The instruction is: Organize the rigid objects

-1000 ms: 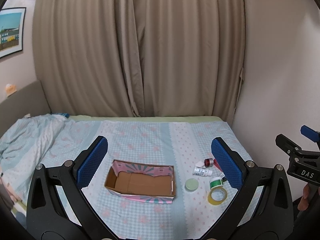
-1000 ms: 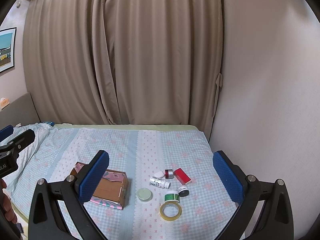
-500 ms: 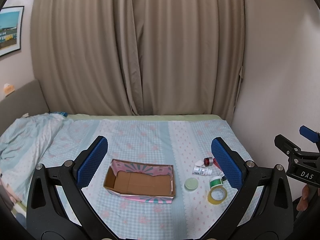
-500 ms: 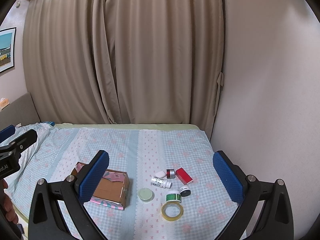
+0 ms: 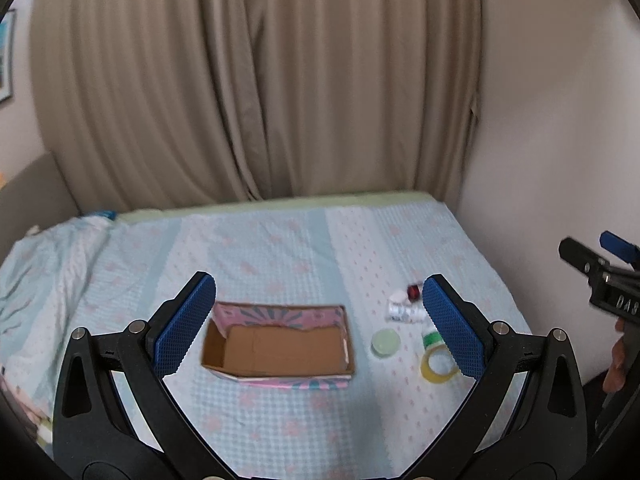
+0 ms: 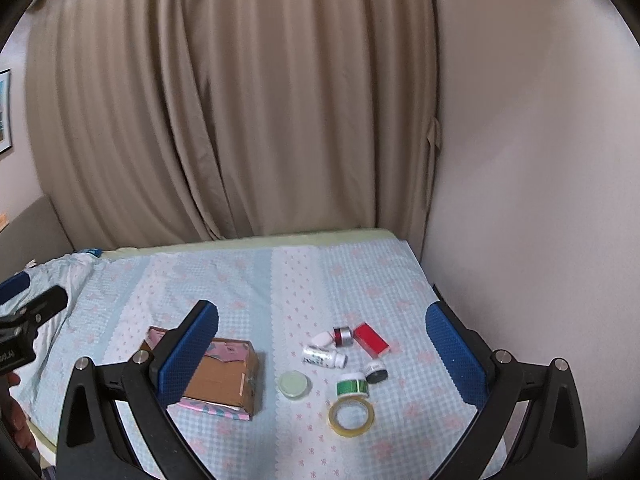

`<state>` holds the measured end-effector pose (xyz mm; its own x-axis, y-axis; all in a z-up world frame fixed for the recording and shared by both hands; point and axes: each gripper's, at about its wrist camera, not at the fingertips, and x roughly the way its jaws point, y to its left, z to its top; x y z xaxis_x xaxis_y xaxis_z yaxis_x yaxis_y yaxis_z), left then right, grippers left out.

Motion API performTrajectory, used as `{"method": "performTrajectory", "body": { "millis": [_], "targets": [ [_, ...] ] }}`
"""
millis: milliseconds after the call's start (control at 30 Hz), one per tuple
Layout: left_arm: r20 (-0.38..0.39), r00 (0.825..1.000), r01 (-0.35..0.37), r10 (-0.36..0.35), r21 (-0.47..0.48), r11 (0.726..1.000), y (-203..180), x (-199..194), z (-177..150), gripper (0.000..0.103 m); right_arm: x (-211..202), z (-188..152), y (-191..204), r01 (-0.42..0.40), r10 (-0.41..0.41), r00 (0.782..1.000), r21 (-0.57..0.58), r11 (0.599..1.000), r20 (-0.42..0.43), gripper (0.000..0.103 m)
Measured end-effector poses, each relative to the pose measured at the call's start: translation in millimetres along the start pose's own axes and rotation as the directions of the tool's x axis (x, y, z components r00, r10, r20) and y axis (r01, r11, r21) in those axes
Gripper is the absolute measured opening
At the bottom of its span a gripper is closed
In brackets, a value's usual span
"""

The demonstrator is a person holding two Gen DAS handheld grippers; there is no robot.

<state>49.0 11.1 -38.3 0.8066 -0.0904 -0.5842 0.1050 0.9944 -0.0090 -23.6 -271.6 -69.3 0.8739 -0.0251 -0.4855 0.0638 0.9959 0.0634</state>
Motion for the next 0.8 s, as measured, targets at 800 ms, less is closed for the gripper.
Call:
{"method": "performTrajectory", "body": {
  "millis": [800],
  "targets": [
    [-0.527, 0.845, -0.009, -0.094, -0.189, 0.982, -137, 290, -103, 0.103, 314, -15, -127, -0.042, -0.027, 0.904, -0.152, 0.987, -0.426, 0.103]
  ]
}}
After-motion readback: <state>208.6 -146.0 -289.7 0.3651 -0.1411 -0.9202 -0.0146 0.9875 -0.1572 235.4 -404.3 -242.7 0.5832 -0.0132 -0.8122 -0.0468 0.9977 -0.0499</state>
